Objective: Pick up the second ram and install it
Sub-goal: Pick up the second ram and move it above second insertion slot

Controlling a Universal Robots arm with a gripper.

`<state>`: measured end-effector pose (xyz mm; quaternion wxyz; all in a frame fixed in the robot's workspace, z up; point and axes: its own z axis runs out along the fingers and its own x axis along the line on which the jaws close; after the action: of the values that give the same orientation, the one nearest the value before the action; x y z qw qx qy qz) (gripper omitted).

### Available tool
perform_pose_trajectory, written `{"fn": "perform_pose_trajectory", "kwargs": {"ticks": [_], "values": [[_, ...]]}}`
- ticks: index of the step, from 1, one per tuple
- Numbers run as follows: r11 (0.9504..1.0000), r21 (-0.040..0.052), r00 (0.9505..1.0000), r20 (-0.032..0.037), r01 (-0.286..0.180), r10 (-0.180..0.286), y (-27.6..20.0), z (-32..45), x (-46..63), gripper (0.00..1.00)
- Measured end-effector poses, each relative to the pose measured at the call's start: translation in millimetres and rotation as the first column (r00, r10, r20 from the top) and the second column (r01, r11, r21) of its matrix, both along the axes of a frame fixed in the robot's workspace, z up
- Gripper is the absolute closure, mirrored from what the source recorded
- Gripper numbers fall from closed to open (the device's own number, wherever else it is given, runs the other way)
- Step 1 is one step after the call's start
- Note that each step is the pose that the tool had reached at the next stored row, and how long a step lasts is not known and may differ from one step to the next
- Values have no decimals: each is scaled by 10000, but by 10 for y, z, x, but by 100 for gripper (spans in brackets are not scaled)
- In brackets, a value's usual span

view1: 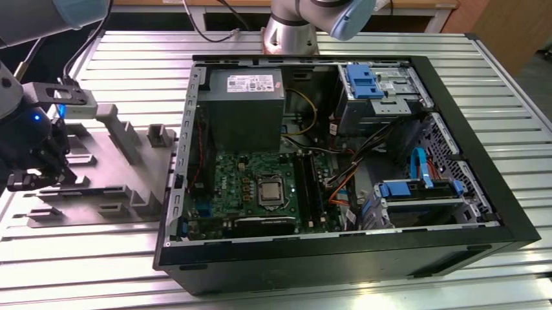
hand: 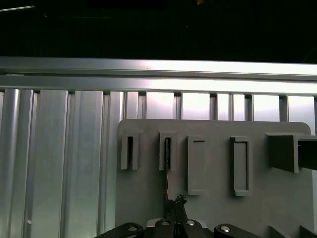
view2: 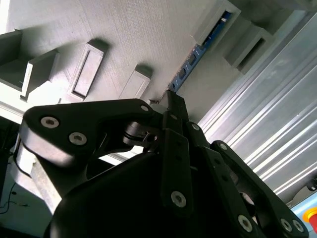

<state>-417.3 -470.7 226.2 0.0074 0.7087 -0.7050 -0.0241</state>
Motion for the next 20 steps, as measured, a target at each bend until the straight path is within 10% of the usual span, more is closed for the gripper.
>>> {"fn": "perform_pose_trajectory", "kwargs": {"ticks": [6,12,20], "values": [[10000,0,10000,0,0,0,-1,-1,0,89],[10000,0,10000,0,-1,1,-1,-3,0,64],[9998,5,9998,0,-175,175,-1,-140,-22,64]]}}
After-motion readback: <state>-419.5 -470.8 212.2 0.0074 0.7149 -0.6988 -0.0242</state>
